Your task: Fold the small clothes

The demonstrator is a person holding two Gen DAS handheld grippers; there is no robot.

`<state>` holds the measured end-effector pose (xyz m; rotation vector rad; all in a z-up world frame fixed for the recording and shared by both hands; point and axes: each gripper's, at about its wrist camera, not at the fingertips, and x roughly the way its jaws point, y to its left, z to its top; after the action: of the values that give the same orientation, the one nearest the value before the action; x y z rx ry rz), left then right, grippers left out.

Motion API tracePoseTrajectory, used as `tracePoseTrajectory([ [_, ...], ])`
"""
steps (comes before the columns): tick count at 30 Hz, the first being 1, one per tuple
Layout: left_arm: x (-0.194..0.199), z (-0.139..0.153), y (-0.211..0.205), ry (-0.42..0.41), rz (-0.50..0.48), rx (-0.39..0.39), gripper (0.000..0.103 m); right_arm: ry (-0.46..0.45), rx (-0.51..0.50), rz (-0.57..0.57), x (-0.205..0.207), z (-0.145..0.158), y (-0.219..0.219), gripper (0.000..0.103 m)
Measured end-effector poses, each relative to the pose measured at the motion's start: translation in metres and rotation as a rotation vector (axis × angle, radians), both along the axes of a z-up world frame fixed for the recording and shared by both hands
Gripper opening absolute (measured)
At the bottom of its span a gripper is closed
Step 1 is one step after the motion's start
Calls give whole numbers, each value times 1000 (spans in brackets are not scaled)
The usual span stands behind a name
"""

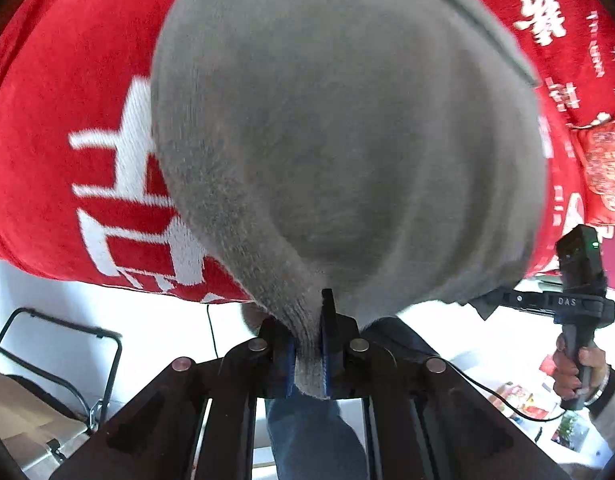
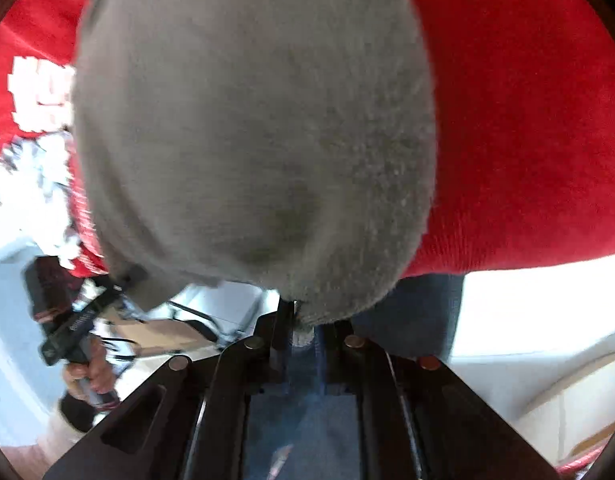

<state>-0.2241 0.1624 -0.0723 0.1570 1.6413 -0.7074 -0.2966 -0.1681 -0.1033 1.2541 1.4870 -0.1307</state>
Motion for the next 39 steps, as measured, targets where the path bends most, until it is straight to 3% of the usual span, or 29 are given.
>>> tracePoseTrajectory([
  [4, 12, 47, -2, -38, 2, -89, 11, -145, 55, -76, 4, 45, -16, 6],
  [10, 70, 99, -34, -144, 9, -156, 11, -312, 52, -165, 47, 97, -65, 6],
  [15, 135, 101, -69, -216, 29, -150, 11, -355, -2, -165, 100, 110, -102, 6],
  [22, 184, 83, -104, -203, 71, -103, 11, -291, -34, -209, 137, 92, -150, 6],
  [25, 188, 86, -113, -216, 57, -41, 30, -258, -41, -206, 141, 84, -159, 6],
  [27, 191, 97, -112, -285, 50, -4, 65, -240, -51, -200, 141, 82, -166, 8],
  [29, 193, 112, -112, -351, 53, 7, 70, -216, -70, -189, 141, 81, -172, 10],
  [32, 200, 119, -116, -371, 32, 40, 70, -183, -127, -158, 148, 84, -182, 10],
  [33, 200, 117, -119, -367, 7, 53, 70, -177, -154, -134, 153, 87, -183, 17],
  [34, 200, 114, -123, -363, -12, 62, 70, -177, -173, -109, 158, 89, -183, 40],
  [36, 197, 103, -131, -353, -61, 87, 70, -182, -219, -41, 168, 96, -178, 70],
  [39, 191, 78, -147, -331, -135, 121, 70, -178, -292, 67, 180, 102, -166, 70],
])
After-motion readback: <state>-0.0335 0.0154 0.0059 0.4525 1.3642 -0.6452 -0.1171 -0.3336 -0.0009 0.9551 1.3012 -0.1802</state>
